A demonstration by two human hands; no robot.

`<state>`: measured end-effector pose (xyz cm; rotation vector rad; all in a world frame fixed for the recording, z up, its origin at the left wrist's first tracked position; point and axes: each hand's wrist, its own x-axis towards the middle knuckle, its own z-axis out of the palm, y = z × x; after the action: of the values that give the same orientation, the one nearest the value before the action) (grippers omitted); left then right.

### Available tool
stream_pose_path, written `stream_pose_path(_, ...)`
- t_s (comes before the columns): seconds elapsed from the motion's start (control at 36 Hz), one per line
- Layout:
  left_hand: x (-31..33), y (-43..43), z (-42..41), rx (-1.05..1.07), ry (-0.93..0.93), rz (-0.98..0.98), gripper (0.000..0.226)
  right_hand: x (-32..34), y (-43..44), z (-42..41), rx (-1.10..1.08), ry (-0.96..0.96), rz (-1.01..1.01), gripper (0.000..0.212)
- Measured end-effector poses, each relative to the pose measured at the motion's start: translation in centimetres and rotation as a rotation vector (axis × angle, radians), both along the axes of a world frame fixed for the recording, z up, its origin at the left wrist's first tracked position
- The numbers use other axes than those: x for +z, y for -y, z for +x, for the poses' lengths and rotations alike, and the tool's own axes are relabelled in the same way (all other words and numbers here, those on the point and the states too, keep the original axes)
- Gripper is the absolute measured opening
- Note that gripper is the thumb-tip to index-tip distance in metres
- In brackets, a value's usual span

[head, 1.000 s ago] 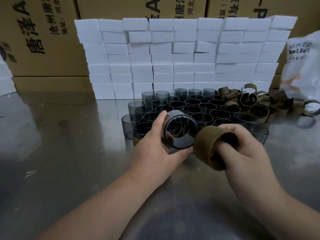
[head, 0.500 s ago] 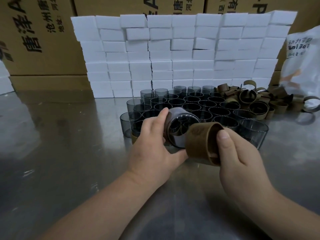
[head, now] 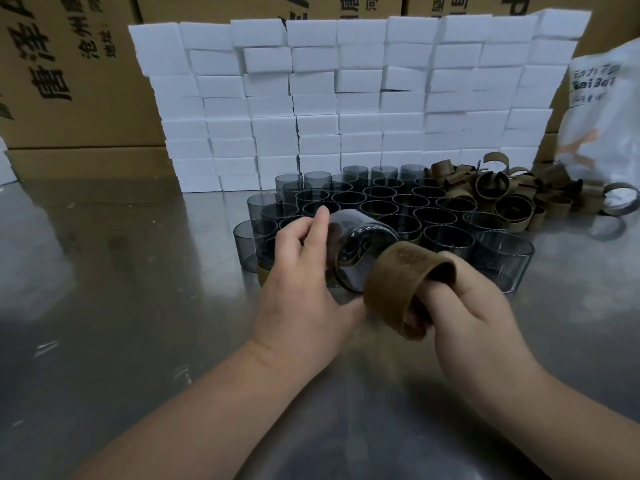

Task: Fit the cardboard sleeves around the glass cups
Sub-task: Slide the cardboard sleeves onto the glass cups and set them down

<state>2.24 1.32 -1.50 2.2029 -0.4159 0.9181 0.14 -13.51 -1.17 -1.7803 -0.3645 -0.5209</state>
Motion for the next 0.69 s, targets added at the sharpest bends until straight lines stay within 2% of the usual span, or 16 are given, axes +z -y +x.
stream_pose_path(0.14, 0.0, 0.2, -0.2, -0.037, 0.043, 0.002, 0.095, -0.3, -0.2, 0.4, 0.063, -0.078, 0.150, 0.017)
stream_pose_path(0.22, 0.0, 0.2, -0.3, -0.030, 0.098, 0.032, 0.092, -0.3, -0.5, 0.3, 0.116, -0.141, 0.175, 0.031)
stream_pose_path(0.31, 0.2, 0.2, -0.5, -0.035, 0.126, 0.054, 0.085, -0.2, -0.8, 0.2, 0.129, -0.142, 0.190, 0.037)
stream_pose_path(0.42, 0.1, 0.4, -0.5, -0.058, 0.154, 0.039, 0.086, -0.6, -0.6, 0.3, 0.108, -0.159, 0.185, 0.055)
stream_pose_path(0.5, 0.1, 0.4, -0.7, -0.141, 0.140, 0.063, 0.087, -0.7, -0.5, 0.3, 0.085, -0.146, 0.235, 0.054)
stream_pose_path(0.56, 0.2, 0.3, -1.0, -0.246, 0.065, 0.091, 0.083, -0.6, -0.3, 0.3, 0.070, -0.123, 0.270, 0.054)
stream_pose_path(0.61, 0.3, 0.3, -1.4, -0.333, -0.039, 0.087, 0.082, -0.5, -0.1, 0.3, 0.058, -0.118, 0.260, 0.056)
stream_pose_path(0.69, 0.2, 0.5, -1.6, -0.362, -0.077, 0.064, 0.082, -0.3, -0.2, 0.2, 0.047, -0.127, 0.230, 0.057)
